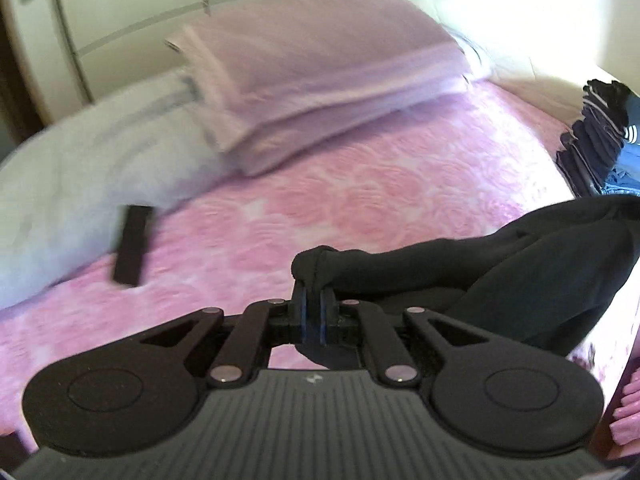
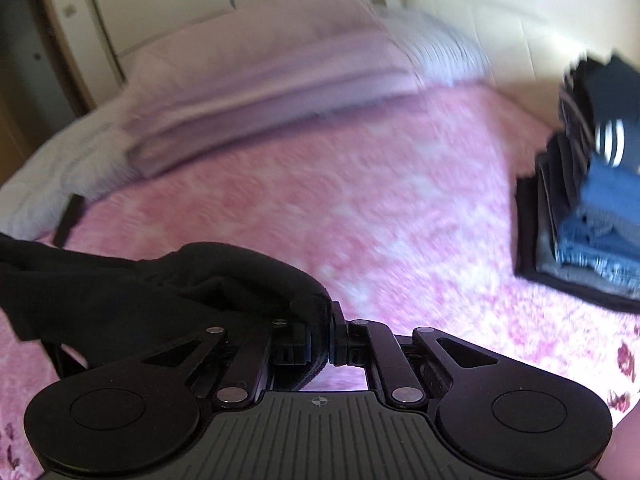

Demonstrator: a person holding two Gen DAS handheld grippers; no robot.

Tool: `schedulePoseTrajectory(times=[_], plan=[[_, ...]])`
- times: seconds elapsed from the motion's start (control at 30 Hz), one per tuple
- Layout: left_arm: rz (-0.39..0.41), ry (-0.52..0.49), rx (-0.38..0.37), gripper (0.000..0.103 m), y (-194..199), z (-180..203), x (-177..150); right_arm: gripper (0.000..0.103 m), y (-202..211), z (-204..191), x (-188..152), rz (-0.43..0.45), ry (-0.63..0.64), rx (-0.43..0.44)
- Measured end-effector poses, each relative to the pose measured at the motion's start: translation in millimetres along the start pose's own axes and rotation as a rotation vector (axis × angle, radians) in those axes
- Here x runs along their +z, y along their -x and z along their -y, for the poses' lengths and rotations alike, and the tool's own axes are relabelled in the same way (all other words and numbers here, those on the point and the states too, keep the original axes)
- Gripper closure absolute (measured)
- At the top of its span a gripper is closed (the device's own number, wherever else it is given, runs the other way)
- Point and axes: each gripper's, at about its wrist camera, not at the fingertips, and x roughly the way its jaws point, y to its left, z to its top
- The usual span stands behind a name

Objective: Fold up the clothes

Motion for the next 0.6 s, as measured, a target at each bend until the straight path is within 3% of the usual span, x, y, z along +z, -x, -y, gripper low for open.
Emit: schedulePoseTrajectory(times=[0.2, 0.3, 0.4, 0.5, 0.6], plan=[[0.124, 0.032, 0.081, 0.099, 114, -47, -37, 0.097, 77, -76, -15, 0.107, -0.015, 0.017], [0.197, 0.028, 0.116, 0.099, 161, -73, -32, 0.097, 123, -103, -9, 0.160, -0.022, 0.029], [0.250, 0.019, 0.136, 0.099, 189, -89, -13, 0.097, 148, -124, 20, 0.214, 0.006, 0.036], [0.260, 0.018, 0.150, 0.098, 189, -101, 5, 0.097, 143, -140, 59, 0.249, 0.044, 0.041], [0.215, 0.020, 0.187, 0.097, 143, -108, 18, 0.097, 80, -147, 99, 0.218, 0.107, 0.039]])
